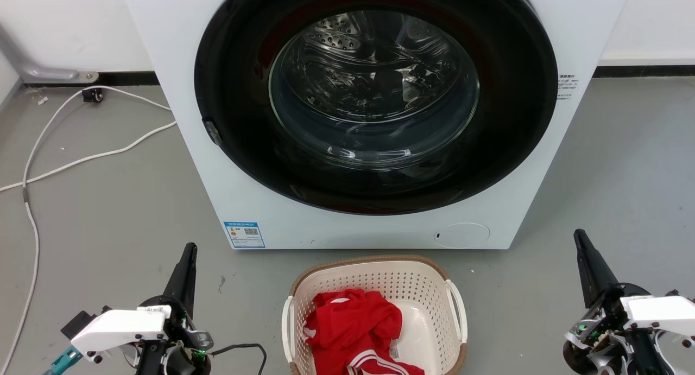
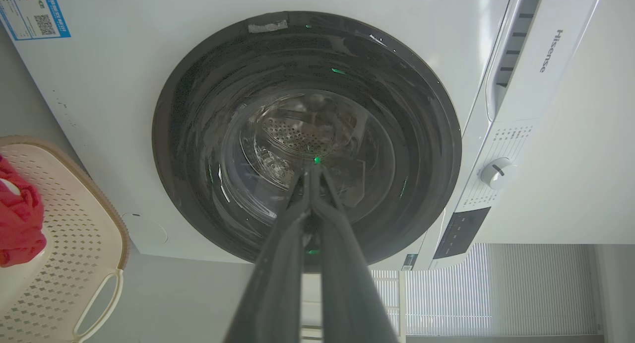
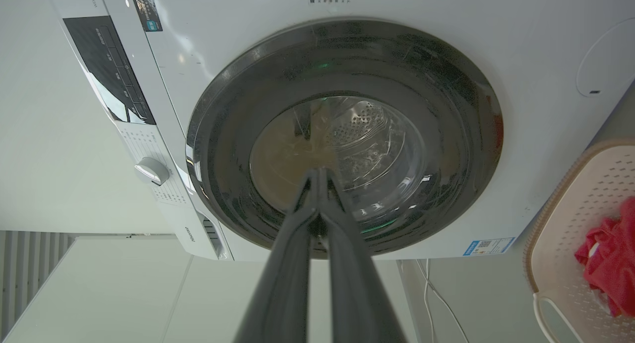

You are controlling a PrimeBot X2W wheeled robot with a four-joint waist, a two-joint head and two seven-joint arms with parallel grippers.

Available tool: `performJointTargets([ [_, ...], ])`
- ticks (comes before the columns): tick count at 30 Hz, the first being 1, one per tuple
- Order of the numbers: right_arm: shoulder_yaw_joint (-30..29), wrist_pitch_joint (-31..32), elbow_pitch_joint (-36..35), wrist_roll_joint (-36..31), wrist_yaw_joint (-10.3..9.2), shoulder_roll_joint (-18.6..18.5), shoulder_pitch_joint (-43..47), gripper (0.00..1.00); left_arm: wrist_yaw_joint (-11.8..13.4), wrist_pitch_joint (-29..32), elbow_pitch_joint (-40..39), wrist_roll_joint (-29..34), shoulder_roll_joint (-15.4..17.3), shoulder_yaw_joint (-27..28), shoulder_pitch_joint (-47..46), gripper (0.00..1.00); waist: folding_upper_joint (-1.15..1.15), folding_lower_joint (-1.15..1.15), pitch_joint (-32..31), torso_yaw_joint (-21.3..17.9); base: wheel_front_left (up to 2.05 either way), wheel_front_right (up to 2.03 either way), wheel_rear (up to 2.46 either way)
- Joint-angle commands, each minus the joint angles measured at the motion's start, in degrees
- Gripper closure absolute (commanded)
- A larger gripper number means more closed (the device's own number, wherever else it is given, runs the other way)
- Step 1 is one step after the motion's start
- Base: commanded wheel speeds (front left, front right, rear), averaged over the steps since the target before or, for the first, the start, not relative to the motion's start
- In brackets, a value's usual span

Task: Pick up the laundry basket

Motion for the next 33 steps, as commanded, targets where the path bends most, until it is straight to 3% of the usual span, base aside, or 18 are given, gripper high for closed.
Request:
performJointTargets([
  [1, -0.09, 0.22, 0.09, -0.42, 0.02, 0.23, -0.65, 1.00, -0.19, 0.29, 0.08, 0.38, -0.04, 0.15, -0.55, 1.00, 0.00, 0.00, 0.00, 0.00, 0.00, 0.00, 0.00],
  [21, -0.19, 0.24, 0.10, -0.45, 0.02, 0.28, -0.67, 1.00, -0.19, 0.38, 0.08, 0.44, -0.16, 0.32, -0.57, 1.00, 0.00, 0.00, 0.00, 0.00, 0.00, 0.00, 0.00],
  [22, -0.11, 0.16, -0.01, -0.16, 0.00, 0.09, -0.01, 0.00, 0.00, 0.16, 0.01, 0.24, -0.12, 0.16, -0.01, 0.00, 0.00, 0.00, 0.00, 0.00, 0.00, 0.00, 0.00],
  [33, 1.01, -2.32, -0.96, -1.60, 0.00, -0.02, 1.41, 0.00, 0.03, -2.54, 0.07, 1.38, -0.28, -2.02, 0.10, 0.00, 0.00, 0.00, -0.20, 0.07, 0.00, 0.00, 0.00],
])
